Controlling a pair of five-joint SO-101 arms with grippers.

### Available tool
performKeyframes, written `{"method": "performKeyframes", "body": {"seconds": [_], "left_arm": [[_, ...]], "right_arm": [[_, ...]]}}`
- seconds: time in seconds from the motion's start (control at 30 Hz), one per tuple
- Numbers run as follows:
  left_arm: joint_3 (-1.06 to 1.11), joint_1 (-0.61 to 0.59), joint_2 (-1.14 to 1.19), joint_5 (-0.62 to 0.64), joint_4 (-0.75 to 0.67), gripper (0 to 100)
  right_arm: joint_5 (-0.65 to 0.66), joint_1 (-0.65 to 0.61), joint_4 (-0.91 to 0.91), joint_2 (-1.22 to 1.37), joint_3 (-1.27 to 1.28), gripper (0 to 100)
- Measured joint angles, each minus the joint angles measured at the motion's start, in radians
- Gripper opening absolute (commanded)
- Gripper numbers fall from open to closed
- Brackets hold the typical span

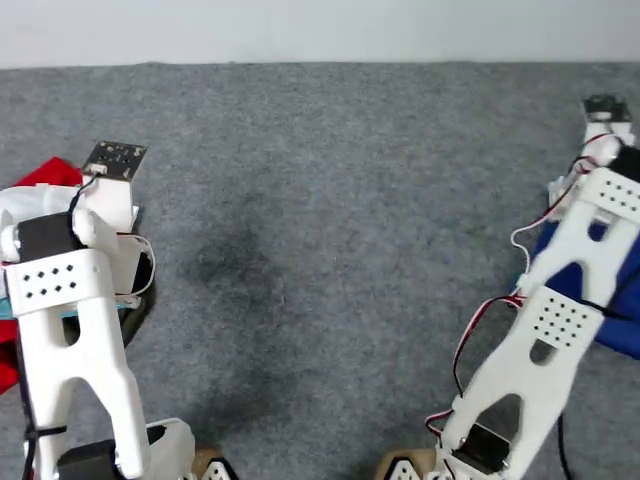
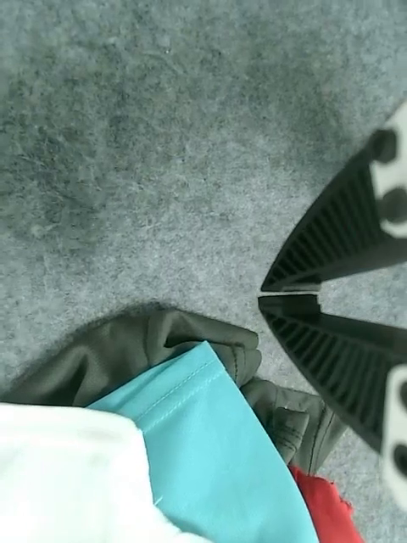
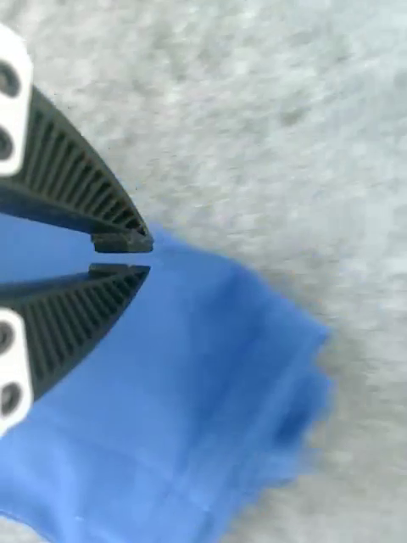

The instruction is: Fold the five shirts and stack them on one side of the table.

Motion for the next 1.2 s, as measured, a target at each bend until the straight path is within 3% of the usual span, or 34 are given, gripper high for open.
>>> {"method": "performKeyframes", "body": {"seconds": [0.13,0.33,0.8,0.93,1.2], "left_arm": [[0.000,0.000,0.000,0.002,0.000,1],[0.000,0.000,0.000,0.000,0.000,1],[0.000,0.000,0.000,0.002,0.000,1],[0.000,0.000,0.000,0.002,0.000,1],[0.000,0.000,0.000,0.002,0.000,1]], "right_arm": [[0.002,-0.009,-0.072,0.002,0.000,1.4],[0.112,-0.003,-0.130,0.003,0.000,1.5],[0.127,0.009,-0.450,0.166,-0.002,1.5],[0.127,-0.006,-0.416,0.167,-0.089,1.5],[0.126,-0.038,-0.103,0.143,-0.216,1.5]]}}
